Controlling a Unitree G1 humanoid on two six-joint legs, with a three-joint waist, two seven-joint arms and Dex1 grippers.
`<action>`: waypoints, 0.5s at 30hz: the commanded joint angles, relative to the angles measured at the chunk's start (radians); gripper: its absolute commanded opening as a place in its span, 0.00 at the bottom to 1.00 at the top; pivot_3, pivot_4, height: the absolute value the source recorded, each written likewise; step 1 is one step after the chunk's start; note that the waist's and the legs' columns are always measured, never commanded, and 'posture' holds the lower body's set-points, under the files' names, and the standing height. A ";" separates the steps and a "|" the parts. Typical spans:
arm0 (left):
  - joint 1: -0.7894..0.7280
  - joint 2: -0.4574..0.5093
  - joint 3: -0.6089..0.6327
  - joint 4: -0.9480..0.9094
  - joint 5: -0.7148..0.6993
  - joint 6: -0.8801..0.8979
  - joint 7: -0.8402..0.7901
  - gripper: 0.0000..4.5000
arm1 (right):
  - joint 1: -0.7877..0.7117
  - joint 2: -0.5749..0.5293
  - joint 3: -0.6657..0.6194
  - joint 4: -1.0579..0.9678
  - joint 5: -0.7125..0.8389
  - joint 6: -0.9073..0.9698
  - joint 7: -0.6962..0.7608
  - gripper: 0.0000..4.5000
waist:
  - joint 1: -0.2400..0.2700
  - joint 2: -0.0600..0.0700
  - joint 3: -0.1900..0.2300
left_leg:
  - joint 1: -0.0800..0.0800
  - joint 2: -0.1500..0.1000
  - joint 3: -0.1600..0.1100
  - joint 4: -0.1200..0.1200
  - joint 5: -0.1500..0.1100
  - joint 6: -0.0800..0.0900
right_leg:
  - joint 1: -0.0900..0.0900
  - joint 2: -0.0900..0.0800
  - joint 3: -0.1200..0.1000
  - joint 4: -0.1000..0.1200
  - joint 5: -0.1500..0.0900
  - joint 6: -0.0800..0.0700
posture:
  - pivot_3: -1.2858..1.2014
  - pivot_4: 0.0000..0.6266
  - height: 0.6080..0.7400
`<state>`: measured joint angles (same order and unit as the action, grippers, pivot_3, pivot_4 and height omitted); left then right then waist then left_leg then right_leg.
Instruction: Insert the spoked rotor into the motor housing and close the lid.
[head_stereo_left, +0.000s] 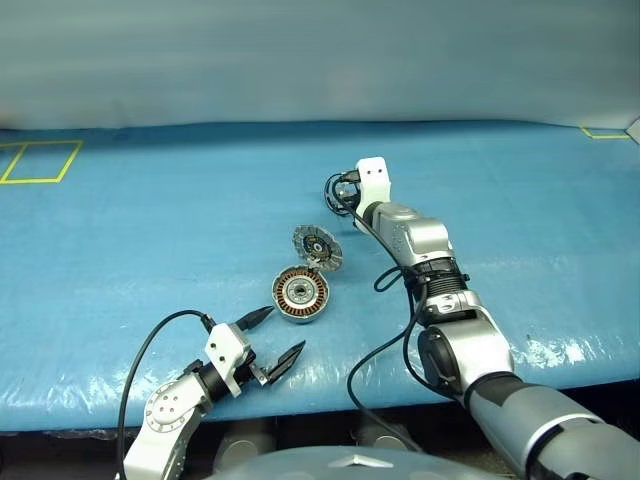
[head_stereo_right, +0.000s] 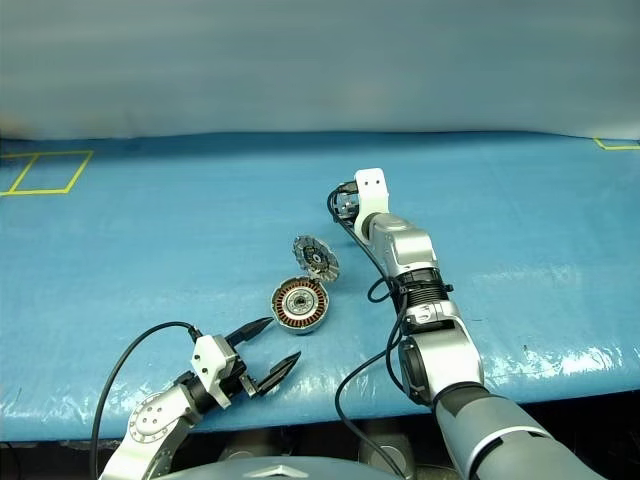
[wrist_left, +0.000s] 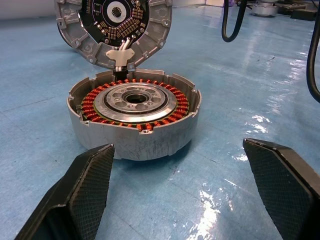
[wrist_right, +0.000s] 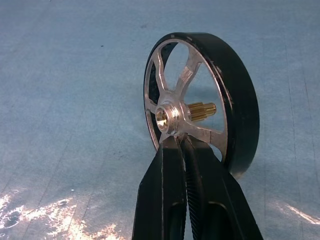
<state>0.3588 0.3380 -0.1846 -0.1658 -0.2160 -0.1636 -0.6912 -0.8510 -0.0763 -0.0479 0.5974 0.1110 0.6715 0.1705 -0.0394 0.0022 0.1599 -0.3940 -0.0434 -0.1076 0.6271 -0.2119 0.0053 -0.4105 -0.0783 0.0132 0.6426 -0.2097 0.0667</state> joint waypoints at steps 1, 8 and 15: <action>-0.002 -0.002 0.000 -0.018 -0.003 -0.018 0.002 1.00 | 0.023 -0.016 -0.015 0.029 0.001 0.031 -0.007 0.00 | 0.000 0.000 0.000 | 0.000 0.000 0.000 0.000 0.000 0.000 | 0.000 0.000 0.000 0.000 0.000 0.000 | 0.52 0.24 1.00; -0.008 -0.004 -0.001 -0.009 -0.005 -0.018 0.000 1.00 | 0.060 -0.030 -0.056 -0.048 0.054 0.118 0.011 0.00 | 0.001 0.000 0.000 | -0.001 0.000 -0.001 -0.001 0.000 0.000 | 0.000 0.000 0.000 -0.001 0.000 0.000 | 0.52 0.24 1.00; -0.021 -0.009 -0.008 0.004 -0.007 -0.018 -0.007 1.00 | 0.130 -0.057 -0.082 -0.204 0.113 0.251 0.026 0.00 | 0.003 0.000 0.000 | -0.002 0.000 -0.001 -0.002 0.000 0.000 | -0.001 0.000 0.000 -0.002 0.000 0.000 | 0.52 0.24 1.00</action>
<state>0.3389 0.3351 -0.1865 -0.1593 -0.2163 -0.1636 -0.6930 -0.7550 -0.1219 -0.1211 0.4091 0.2146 0.8530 0.1993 -0.0363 0.0023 0.1600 -0.3964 -0.0436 -0.1083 0.6253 -0.2120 0.0053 -0.4119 -0.0787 0.0131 0.6410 -0.2100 0.0663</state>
